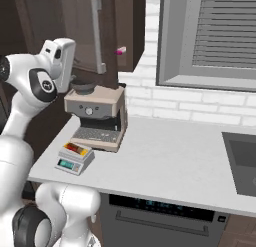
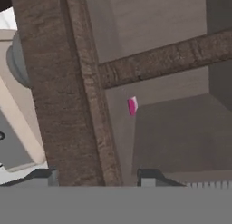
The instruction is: Pick the bar and place it on the digital scale for weighing, and close the cabinet.
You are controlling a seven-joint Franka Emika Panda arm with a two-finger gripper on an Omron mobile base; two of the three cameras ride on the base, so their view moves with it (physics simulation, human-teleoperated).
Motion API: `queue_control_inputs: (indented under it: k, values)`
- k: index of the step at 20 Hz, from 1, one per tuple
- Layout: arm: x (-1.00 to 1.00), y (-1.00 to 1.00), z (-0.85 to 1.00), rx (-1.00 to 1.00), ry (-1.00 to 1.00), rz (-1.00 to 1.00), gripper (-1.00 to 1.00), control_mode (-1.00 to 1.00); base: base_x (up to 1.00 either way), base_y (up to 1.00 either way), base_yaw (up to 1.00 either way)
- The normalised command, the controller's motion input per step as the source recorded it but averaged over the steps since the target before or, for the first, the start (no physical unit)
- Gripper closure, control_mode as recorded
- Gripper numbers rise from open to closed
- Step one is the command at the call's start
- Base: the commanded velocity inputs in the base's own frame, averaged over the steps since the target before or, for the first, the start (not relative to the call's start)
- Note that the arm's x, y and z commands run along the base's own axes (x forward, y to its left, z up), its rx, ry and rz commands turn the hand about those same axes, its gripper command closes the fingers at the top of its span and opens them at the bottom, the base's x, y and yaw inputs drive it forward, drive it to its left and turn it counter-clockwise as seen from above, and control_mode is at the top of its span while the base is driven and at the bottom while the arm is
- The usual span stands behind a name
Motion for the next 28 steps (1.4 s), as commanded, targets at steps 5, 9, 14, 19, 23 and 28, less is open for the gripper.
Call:
queue_control_inputs:
  k: [5, 9, 14, 19, 23, 28]
  values:
    - [0.64, -0.24, 0.00, 0.04, -0.12, 0.03, -1.00, -1.00, 0.00, 0.00, 0.00]
    - [0.54, -0.11, 0.00, 0.03, 0.00, 0.01, -1.00, -1.00, 0.00, 0.00, 0.00]
    - [0.54, 0.00, 0.01, 0.00, 0.00, 0.00, -1.00, -1.00, 0.00, 0.00, 0.00]
    - [0.65, 0.00, 0.05, 0.00, 0.00, 0.00, -1.00, -1.00, 0.00, 0.00, 0.00]
    - [0.66, 0.00, 0.09, 0.00, 0.00, 0.00, -1.00, -1.00, 0.00, 0.00, 0.00]
    - [0.37, -0.03, 0.19, 0.00, -0.04, 0.00, -1.00, -1.00, 0.00, 0.00, 0.00]
